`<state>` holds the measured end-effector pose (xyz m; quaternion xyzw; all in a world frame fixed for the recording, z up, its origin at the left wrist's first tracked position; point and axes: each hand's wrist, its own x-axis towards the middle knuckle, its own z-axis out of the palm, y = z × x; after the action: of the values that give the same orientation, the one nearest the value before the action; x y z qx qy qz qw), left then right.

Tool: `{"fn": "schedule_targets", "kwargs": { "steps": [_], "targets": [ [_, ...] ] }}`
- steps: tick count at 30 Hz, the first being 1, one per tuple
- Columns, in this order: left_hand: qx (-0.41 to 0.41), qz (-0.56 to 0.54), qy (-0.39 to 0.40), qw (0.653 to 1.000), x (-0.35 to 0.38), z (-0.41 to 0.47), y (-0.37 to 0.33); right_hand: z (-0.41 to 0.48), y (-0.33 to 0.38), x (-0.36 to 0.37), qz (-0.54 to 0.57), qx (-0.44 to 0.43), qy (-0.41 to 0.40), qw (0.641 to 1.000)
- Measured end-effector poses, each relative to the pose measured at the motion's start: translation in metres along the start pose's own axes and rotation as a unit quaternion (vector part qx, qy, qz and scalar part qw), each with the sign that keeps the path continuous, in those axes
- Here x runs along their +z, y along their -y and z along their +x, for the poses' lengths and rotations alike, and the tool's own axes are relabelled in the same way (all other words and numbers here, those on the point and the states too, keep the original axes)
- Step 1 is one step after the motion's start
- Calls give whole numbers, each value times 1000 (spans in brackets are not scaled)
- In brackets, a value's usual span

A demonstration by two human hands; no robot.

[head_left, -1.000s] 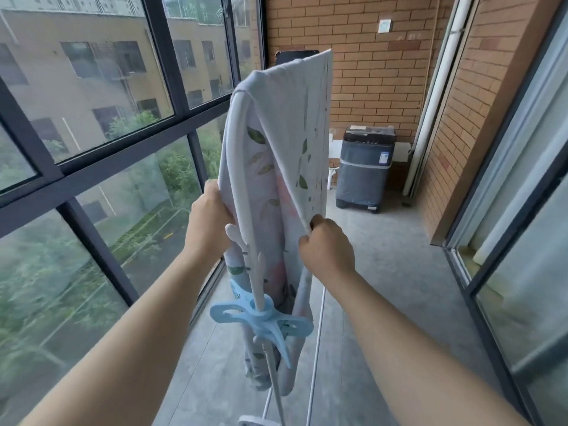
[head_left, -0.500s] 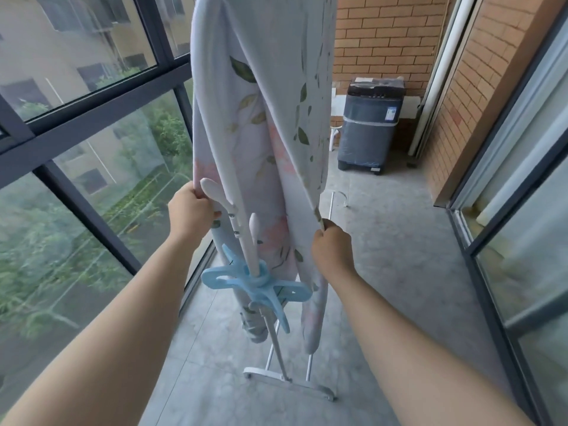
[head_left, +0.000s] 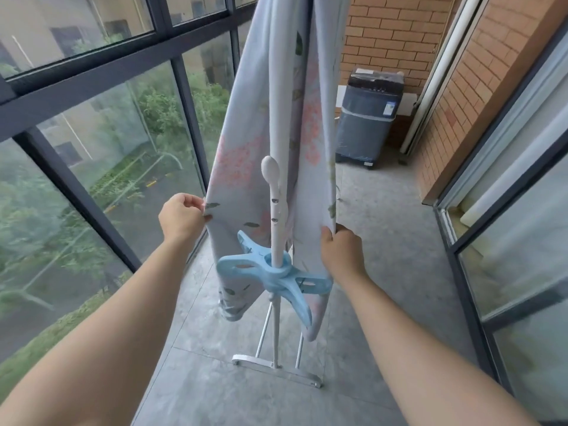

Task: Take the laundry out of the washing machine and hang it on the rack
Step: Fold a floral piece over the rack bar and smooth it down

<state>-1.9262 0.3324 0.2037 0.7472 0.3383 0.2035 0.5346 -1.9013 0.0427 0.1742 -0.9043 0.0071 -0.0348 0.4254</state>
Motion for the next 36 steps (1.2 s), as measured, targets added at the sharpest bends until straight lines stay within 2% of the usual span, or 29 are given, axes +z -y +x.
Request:
{"fn": "schedule_targets", "kwargs": {
  "steps": [5,7,11,16,20,22,27,31,36],
  "targets": [
    [38,1,78,996,3,-19,21,0,-4,5,7,-5,35,999],
    [74,47,68,994,6,-23,28,3,-8,2,18,-8,63,998],
    [129,149,-16,980,15,-25,45,9,-25,3,11,-18,72,997],
    [71,114,-41,990,34,-35,65,5,-58,21,23,-11,65,998],
    [94,5,-16,995,44,-40,95,-3,-91,45,53,-1,49,997],
    [122,16,-20,992,54,-38,112,-5,-109,61,61,4,51,997],
    [116,107,-58,986,95,-20,176,-7,-163,117,64,19,35,997],
    [112,105,-31,988,138,-20,244,-13,-219,175,39,33,70,996],
    [81,131,1,988,188,-17,362,-19,-296,261,25,32,79,996]
  ]
}}
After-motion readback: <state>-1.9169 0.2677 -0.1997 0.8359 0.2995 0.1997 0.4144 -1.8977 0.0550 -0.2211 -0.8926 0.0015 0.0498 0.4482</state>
